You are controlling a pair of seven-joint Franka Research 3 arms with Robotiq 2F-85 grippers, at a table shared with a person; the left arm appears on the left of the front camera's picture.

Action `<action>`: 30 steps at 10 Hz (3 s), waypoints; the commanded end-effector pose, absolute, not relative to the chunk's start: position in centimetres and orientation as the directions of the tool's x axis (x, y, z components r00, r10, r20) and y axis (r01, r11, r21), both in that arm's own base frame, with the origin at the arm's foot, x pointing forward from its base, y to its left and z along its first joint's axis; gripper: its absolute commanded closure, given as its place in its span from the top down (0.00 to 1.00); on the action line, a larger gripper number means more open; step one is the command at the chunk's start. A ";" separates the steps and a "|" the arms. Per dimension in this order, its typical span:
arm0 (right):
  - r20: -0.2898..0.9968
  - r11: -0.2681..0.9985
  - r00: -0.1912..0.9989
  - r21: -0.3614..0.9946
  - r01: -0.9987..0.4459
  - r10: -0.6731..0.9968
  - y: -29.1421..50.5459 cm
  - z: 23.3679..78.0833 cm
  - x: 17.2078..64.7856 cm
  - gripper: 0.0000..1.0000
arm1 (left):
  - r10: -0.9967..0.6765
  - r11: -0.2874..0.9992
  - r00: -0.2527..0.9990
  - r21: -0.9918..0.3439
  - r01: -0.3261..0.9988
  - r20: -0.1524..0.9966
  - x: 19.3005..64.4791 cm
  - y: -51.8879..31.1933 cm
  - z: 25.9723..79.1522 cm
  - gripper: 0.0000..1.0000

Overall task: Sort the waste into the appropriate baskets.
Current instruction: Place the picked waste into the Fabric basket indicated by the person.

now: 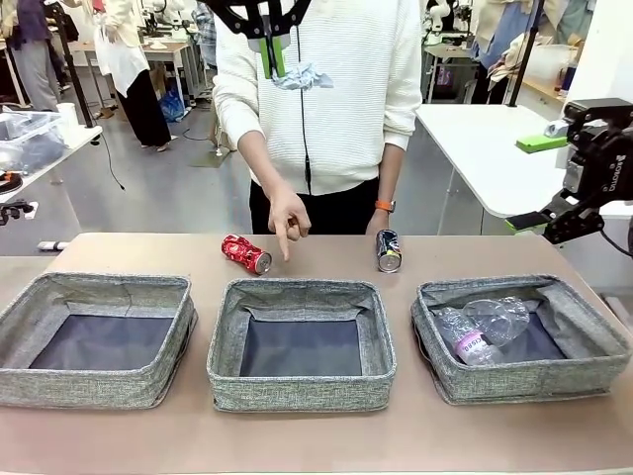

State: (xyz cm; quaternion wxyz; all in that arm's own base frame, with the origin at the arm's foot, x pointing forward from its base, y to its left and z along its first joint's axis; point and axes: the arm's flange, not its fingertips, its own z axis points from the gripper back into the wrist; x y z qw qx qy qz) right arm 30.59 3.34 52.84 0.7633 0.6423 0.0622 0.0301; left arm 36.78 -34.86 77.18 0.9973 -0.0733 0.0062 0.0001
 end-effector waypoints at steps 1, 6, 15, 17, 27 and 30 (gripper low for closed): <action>-0.031 0.151 0.991 0.988 0.011 0.131 3.5 53.1 30.8 1.00 | 0.006 0.989 1.000 -0.146 -0.006 -0.004 36.6 -34.6 77.3 0.06; -0.031 0.151 0.991 0.988 0.011 0.131 3.5 53.1 30.8 1.00 | 0.006 0.989 1.000 -0.146 -0.006 -0.004 36.6 -34.6 77.3 0.06; -0.031 0.151 0.991 0.988 0.011 0.131 3.5 53.1 30.8 1.00 | 0.116 0.982 0.992 -0.142 -0.122 -0.050 32.8 -33.1 55.1 0.06; -0.031 0.151 0.991 0.988 0.011 0.131 3.5 53.1 30.8 1.00 | 0.039 0.989 0.994 -0.140 -0.053 -0.105 34.3 -34.5 48.1 0.06; -0.031 0.151 0.991 0.988 0.011 0.131 3.5 53.1 30.8 1.00 | 0.035 0.986 0.993 -0.161 -0.053 -0.113 36.3 -35.1 45.1 1.00; -0.031 0.151 0.991 0.988 0.011 0.131 3.5 53.1 30.8 1.00 | 0.038 0.983 0.992 -0.173 -0.059 -0.119 36.4 -35.0 45.5 0.98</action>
